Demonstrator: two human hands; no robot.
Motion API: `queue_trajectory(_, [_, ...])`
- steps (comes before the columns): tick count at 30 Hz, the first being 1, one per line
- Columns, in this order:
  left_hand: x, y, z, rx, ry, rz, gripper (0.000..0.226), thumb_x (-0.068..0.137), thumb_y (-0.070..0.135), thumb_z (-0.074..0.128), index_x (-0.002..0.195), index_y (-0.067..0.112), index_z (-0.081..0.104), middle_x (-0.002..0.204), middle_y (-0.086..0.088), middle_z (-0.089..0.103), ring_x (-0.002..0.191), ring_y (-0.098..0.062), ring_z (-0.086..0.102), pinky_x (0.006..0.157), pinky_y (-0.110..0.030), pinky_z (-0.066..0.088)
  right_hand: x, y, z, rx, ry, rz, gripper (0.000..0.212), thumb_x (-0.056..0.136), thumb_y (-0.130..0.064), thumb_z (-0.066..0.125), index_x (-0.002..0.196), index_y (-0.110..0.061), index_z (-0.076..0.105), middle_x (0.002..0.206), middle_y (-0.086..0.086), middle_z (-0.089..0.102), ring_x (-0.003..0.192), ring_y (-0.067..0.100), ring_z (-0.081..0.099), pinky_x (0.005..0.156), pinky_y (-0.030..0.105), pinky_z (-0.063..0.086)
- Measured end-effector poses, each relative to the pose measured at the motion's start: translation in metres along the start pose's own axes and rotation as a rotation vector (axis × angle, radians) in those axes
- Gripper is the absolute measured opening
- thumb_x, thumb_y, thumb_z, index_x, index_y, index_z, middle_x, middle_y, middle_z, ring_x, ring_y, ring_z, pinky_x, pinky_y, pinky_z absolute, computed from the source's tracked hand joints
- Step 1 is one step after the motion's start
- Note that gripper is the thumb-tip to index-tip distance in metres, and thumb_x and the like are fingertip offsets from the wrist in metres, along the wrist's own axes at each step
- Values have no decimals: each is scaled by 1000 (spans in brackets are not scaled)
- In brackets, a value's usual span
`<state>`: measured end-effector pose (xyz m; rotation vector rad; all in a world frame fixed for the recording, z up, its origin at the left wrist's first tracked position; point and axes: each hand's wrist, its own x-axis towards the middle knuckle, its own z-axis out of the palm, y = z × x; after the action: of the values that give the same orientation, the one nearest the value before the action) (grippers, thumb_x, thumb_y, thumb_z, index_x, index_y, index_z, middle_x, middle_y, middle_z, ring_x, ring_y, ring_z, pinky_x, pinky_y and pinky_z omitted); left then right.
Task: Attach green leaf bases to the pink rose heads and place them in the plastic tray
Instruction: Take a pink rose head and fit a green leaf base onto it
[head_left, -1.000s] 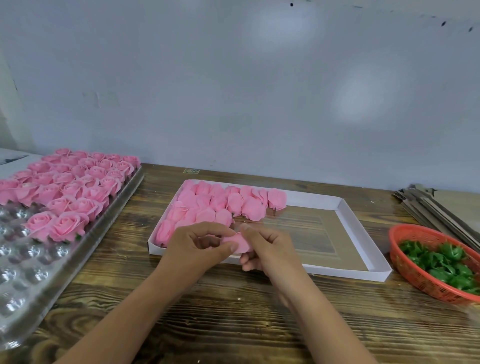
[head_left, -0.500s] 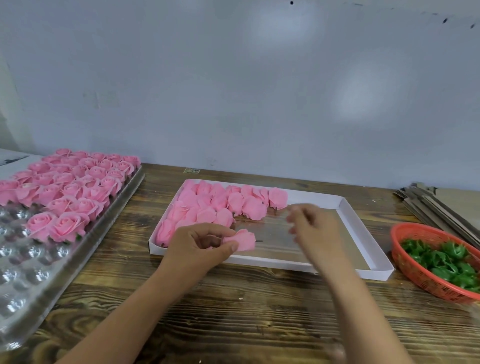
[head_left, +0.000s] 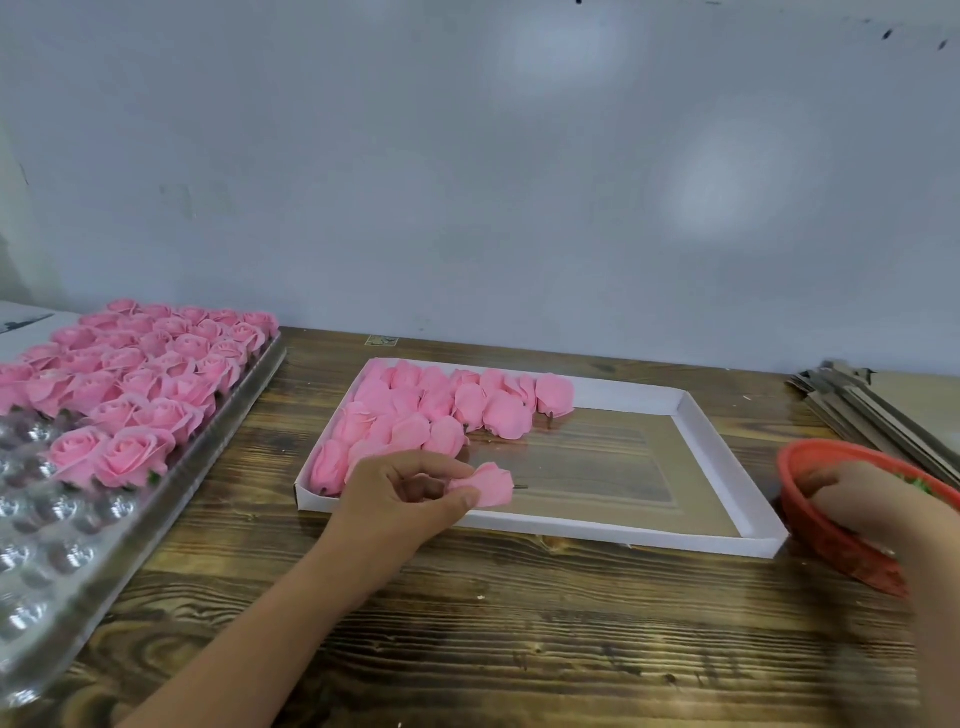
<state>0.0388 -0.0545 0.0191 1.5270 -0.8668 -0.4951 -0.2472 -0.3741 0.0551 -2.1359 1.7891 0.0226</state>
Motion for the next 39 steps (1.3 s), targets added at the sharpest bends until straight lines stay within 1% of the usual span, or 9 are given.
queue_trajectory(5, [0, 1, -1, 19, 2, -12, 24, 76, 25, 84, 85, 46, 78, 88, 14, 75, 84, -1, 65, 70, -17, 57, 11, 4, -1, -105, 23, 45, 30, 95, -12, 53, 121, -5, 66, 120, 17, 63, 102, 32, 60, 95, 44, 50])
queue_trajectory(8, [0, 2, -1, 9, 1, -17, 25, 77, 23, 84, 85, 46, 78, 86, 15, 75, 85, 1, 66, 68, -15, 56, 13, 6, -6, -78, 99, 53, 24, 94, -20, 57, 106, -6, 72, 100, 14, 69, 86, 30, 65, 76, 36, 53])
queue_trajectory(12, [0, 2, 0, -7, 9, -11, 27, 77, 20, 84, 82, 46, 79, 87, 17, 75, 85, 4, 66, 67, -12, 54, 10, 10, -13, 156, 197, 47, 21, 84, -27, 69, 75, -8, 70, 71, 14, 68, 66, 31, 65, 58, 31, 49])
queue_trajectory(17, [0, 1, 0, -16, 11, -21, 25, 77, 21, 84, 85, 44, 79, 89, 16, 75, 87, 2, 66, 69, -15, 56, -7, 4, -14, 519, 537, -125, 17, 77, -35, 61, 70, -19, 61, 68, 8, 66, 65, 28, 61, 61, 38, 52])
queue_trajectory(20, [1, 0, 1, -27, 16, -46, 25, 76, 21, 84, 84, 44, 79, 90, 15, 75, 88, 1, 66, 74, -20, 57, -23, -10, -13, 745, 591, -207, 22, 73, -37, 62, 67, -16, 57, 63, 11, 68, 59, 31, 63, 66, 46, 55])
queue_trajectory(25, [2, -1, -1, -52, -1, -59, 22, 77, 22, 84, 86, 41, 79, 94, 17, 75, 92, 0, 67, 78, -22, 56, -53, -54, -1, 1149, 416, -390, 19, 91, -25, 66, 78, -21, 53, 64, 2, 58, 43, 7, 45, 42, 21, 37])
queue_trajectory(30, [3, -2, -1, -71, -4, -84, 20, 77, 23, 84, 87, 40, 80, 95, 17, 75, 99, -11, 67, 87, -30, 58, -72, -96, 25, 1307, 89, -465, 26, 95, -19, 61, 74, -23, 46, 57, -8, 36, 42, 4, 28, 35, 15, 23])
queue_trajectory(35, [2, -2, -2, -88, -8, -93, 19, 77, 24, 83, 88, 39, 80, 96, 14, 76, 104, -16, 67, 92, -35, 58, -90, -132, 59, 1247, -179, -499, 9, 96, -23, 60, 90, -18, 57, 65, -1, 57, 47, 10, 46, 39, 19, 33])
queue_trajectory(39, [2, -2, -4, -88, -2, -87, 20, 77, 24, 83, 89, 40, 79, 96, 14, 76, 102, -14, 67, 89, -31, 58, -98, -144, 77, 1137, -274, -476, 19, 96, -32, 53, 98, -15, 62, 74, 3, 72, 47, 11, 51, 39, 21, 35])
